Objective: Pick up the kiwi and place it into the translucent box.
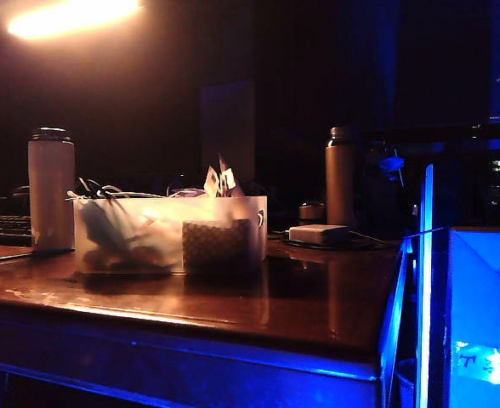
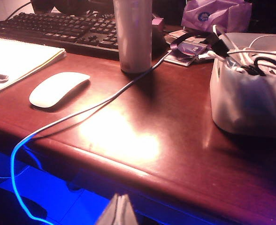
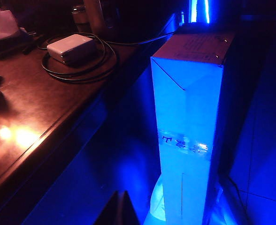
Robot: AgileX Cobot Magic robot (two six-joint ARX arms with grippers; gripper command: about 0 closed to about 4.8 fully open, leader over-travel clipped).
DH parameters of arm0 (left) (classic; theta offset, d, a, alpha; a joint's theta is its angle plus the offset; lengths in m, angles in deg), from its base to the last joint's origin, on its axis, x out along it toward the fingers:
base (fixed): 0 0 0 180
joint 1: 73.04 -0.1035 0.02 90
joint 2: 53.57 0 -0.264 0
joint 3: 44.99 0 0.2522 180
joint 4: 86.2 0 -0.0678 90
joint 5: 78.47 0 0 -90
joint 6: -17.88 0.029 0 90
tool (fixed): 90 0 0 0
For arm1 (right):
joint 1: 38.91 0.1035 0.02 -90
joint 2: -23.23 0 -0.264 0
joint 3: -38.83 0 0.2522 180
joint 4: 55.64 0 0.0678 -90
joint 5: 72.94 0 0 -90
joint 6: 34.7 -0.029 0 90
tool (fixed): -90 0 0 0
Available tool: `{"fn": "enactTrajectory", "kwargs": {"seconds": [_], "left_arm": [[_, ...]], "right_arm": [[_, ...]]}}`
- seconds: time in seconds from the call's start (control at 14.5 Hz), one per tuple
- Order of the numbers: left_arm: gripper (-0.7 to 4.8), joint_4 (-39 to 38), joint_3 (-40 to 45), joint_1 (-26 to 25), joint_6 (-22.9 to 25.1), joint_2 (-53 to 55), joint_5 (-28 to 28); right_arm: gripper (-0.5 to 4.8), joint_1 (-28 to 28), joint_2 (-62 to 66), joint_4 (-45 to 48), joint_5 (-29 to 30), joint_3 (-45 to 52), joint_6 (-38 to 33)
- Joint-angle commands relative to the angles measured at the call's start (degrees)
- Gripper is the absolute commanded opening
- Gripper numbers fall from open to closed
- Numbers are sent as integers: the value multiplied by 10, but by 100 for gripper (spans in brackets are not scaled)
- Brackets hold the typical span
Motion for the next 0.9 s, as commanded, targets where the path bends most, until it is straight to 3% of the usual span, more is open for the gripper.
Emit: {"fn": "enactTrajectory", "kwargs": {"seconds": [0.07, 0.28, 0.35, 0.48, 0.55, 0.69, 0.9], "left_arm": [[-6, -11, 1, -1, -1, -2, -1], [-6, -10, 1, -1, -1, -2, 0], [-6, 3, 0, -1, -24, -2, 13], [-5, 106, -5, -1, -105, -2, 38], [-6, 129, -22, -1, -118, -2, 50], [-5, 123, -84, -1, -117, 15, 75], [-6, 124, -225, -2, -81, 169, 84]], "right_arm": [[-1, 0, -1, 1, 0, 2, -3], [-1, 0, -1, 1, 0, 2, -3], [-1, 0, -1, 3, 0, 2, -3], [-1, 0, -1, 37, -1, 1, -6], [-1, 0, -1, 53, -2, -7, -14], [-1, 0, 0, 40, -3, -52, -15], [-1, 0, 38, 38, -35, -152, -14]]}}
